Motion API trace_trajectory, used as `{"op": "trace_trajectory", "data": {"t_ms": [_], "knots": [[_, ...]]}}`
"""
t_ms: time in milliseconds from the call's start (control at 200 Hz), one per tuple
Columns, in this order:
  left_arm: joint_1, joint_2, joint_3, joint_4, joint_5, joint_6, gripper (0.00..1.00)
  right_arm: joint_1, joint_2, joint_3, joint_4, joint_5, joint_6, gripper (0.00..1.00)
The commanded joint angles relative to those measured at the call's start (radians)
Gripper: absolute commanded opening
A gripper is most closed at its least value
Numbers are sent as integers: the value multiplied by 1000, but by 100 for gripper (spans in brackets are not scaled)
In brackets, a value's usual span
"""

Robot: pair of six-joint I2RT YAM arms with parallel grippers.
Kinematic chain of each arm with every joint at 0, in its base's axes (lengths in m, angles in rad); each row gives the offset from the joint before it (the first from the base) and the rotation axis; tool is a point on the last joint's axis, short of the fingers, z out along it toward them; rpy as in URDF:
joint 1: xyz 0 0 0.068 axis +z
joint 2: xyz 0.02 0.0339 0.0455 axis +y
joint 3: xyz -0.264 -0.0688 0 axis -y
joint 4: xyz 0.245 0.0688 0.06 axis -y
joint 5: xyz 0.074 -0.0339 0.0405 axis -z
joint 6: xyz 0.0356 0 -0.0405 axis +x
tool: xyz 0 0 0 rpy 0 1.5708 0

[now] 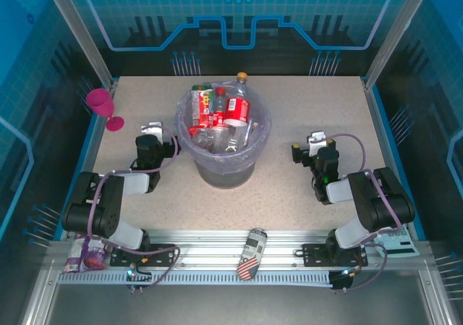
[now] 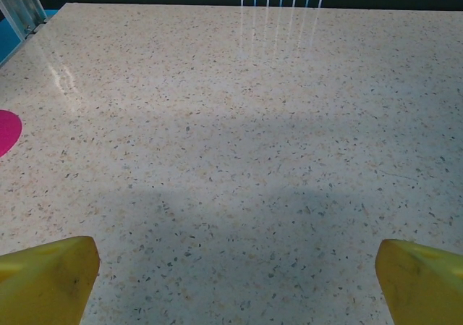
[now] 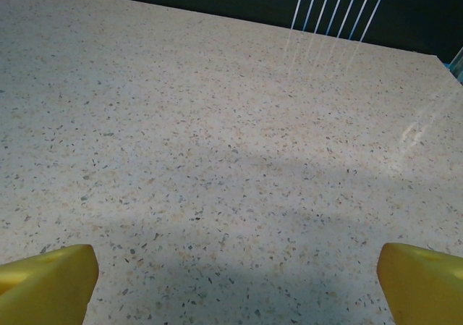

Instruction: Put the plastic bottles in the bin

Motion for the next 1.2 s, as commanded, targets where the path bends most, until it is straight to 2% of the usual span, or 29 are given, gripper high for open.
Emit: {"op": "trace_trajectory", "data": {"t_ms": [0, 185, 380, 1196], "knots": [[21, 7, 1, 24, 42, -10, 99, -6, -3, 19, 48, 0, -2, 100], [25, 7, 2, 23, 46, -12, 99, -67, -14, 71, -76, -25, 73, 100], [24, 7, 0, 25, 47, -12, 99, -70, -14, 51, -38, -24, 74, 100], [23, 7, -1, 26, 47, -11, 99, -59, -11, 73, -74, -8, 66, 100]]}}
